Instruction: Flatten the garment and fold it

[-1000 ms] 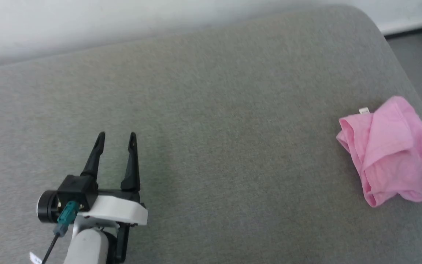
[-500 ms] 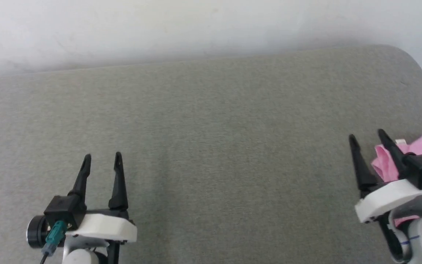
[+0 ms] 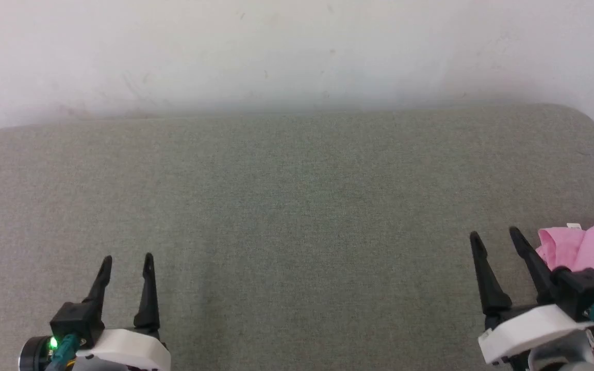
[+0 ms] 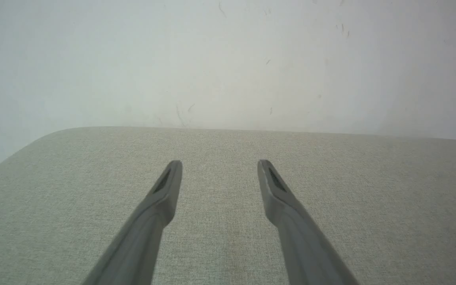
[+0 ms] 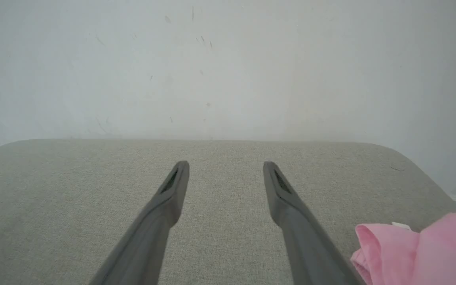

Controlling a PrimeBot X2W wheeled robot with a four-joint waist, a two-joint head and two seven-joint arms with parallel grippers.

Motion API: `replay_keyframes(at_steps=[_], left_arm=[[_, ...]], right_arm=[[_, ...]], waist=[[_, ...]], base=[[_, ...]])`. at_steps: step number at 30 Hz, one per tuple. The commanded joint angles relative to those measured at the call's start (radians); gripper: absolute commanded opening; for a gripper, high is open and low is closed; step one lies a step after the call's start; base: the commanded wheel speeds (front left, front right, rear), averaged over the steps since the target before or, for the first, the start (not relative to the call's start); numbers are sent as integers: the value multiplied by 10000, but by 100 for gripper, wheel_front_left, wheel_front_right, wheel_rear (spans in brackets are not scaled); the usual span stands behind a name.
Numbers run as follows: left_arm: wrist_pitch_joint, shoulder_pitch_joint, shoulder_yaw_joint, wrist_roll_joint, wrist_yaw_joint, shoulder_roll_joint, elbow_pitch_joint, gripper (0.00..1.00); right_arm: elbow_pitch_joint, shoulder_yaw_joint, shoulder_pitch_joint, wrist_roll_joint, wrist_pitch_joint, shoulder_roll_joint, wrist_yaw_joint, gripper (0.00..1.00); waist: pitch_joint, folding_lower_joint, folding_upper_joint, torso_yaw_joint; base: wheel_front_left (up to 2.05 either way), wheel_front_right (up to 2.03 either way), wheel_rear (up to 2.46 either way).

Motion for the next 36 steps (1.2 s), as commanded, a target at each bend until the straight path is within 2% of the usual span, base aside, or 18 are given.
replay_keyframes(at_steps=[1, 13, 14, 36], left_arm=[[-47, 126, -68, 23, -98, -16, 114, 100], [-47, 122, -198, 363, -191, -290, 279, 100], [1, 109, -190, 281, -123, -278, 251, 0], [387, 59, -206, 518, -99, -392, -16, 0]], right_arm=[[-91, -158, 243, -89, -22, 107, -7, 100], [-255, -213, 475, -109, -53, 307, -7, 100], [-201, -224, 483, -85, -27, 265, 0, 0], [-141, -204, 352, -313, 113, 267, -1, 0]], waist=[[-55, 1, 0, -4], [-51, 1, 0, -62], [-52, 1, 0, -63], [-117, 1, 0, -42]], base=[[0, 0, 0], [0, 0, 0], [0, 0, 0], [0, 0, 0]])
